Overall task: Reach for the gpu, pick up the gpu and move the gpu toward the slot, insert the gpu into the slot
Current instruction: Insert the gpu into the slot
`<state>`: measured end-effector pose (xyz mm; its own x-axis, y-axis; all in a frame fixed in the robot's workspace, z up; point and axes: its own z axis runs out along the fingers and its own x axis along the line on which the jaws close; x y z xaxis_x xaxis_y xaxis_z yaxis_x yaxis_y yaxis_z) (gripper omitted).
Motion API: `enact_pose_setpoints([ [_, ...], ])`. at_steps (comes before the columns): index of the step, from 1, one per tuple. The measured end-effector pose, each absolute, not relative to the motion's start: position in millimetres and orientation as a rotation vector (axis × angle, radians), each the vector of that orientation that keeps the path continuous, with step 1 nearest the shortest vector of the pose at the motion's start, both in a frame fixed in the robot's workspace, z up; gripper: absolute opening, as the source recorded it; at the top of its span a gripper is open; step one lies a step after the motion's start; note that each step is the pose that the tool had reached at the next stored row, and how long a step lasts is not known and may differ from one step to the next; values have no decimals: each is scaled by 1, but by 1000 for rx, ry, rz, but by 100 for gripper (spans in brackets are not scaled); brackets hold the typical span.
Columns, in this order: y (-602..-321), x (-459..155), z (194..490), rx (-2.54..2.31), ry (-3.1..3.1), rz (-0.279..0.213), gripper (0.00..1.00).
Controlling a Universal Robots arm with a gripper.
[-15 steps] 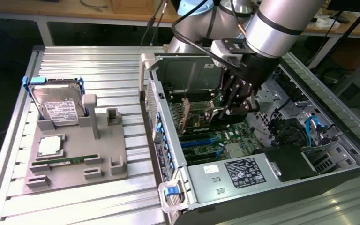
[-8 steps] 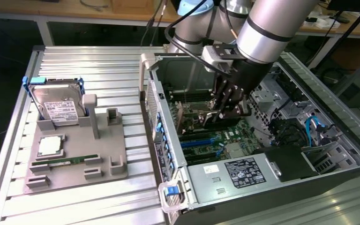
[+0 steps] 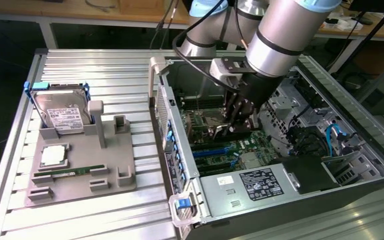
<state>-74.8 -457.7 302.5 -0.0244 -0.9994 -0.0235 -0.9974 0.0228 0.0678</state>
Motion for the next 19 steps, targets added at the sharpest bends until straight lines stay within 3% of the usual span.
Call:
enact_pose_setpoints([
  [19, -458, -88, 283, 2173, -2224, -101, 27],
])
